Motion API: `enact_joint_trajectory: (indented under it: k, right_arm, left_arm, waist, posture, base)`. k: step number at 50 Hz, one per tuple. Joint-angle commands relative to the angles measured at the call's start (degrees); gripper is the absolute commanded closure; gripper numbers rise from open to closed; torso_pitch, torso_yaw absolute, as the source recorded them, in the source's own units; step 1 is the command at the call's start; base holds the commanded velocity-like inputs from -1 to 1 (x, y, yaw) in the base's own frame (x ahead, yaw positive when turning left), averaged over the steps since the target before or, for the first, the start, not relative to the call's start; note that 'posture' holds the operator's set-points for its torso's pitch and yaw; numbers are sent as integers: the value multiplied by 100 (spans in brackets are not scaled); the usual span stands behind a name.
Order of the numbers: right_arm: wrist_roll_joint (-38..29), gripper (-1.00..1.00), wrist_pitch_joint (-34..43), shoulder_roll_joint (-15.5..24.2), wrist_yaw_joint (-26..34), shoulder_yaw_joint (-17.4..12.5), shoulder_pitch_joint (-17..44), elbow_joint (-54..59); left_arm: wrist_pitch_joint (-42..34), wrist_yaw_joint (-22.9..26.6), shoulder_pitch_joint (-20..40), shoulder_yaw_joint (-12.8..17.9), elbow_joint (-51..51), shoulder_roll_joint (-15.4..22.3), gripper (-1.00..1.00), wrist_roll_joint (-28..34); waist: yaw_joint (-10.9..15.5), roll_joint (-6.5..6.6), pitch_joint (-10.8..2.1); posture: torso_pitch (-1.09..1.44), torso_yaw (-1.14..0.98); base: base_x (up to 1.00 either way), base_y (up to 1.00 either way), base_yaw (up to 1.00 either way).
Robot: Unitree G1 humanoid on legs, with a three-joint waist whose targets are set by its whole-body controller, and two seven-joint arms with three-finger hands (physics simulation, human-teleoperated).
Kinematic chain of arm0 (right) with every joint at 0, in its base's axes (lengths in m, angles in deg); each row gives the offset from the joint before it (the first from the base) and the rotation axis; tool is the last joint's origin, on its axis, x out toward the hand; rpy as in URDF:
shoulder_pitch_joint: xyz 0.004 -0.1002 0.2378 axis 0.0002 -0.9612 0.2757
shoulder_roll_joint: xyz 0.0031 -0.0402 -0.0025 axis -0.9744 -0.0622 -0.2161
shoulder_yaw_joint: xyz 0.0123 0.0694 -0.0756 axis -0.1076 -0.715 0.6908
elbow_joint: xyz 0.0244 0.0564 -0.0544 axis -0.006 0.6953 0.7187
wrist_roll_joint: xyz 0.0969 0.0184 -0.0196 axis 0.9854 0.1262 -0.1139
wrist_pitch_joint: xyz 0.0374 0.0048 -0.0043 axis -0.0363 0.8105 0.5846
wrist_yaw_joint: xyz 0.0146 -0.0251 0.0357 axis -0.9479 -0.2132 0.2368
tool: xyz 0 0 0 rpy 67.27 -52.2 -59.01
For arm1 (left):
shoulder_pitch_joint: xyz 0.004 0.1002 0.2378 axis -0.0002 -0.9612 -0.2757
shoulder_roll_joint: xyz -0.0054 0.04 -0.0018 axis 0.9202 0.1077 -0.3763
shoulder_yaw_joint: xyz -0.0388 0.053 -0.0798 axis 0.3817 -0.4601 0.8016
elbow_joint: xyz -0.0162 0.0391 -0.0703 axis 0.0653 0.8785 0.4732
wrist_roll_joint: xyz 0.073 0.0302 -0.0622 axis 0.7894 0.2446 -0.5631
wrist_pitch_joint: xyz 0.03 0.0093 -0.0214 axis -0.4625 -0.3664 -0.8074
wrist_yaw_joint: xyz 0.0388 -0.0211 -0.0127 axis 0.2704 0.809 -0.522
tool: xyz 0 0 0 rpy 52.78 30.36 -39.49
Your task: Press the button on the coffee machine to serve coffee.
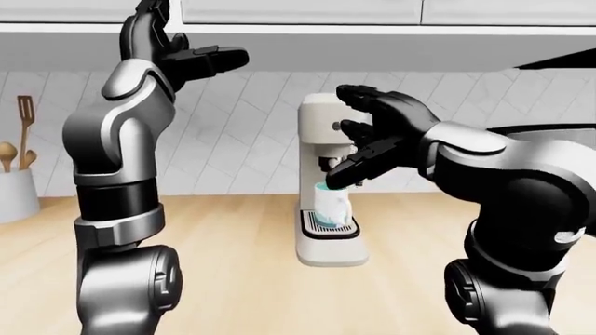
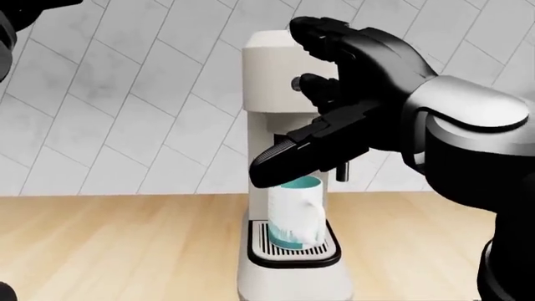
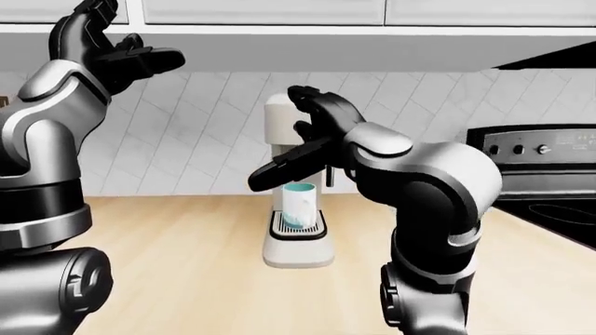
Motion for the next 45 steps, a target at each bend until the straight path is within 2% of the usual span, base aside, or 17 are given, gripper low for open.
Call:
enact_joint_trajectory:
  k: [1,21,29,45]
  right_arm:
    - [-310,-100,-123,-6,152,-54,112,-64]
    - [-1874,-100,-509,-297,1354,254,231,352]
    - [-2330,-100,-732,-368,1699,363,334,650]
    - [-3030,-100,-1057,-560,2206,400,338,1021]
  left_arm:
    - [121,13,175,20,-85,40,-100,-3]
    - [120,8,150,32,-114,47,-100,-24]
    - [94,-10,215,41,-93,58,-100,-47]
    - [151,1,194,27,-57,59,-100,-53]
  waist:
    - [-2,22,30]
    - [-46,69,27]
    - [-61,79,29]
    - [-82,99,31]
  posture:
    - [-99,0]
    - [-99,0]
    - [-99,0]
    - [-99,0]
  base:
    - [0,0,0]
    - [0,0,0]
    - [0,0,0]
    - [0,0,0]
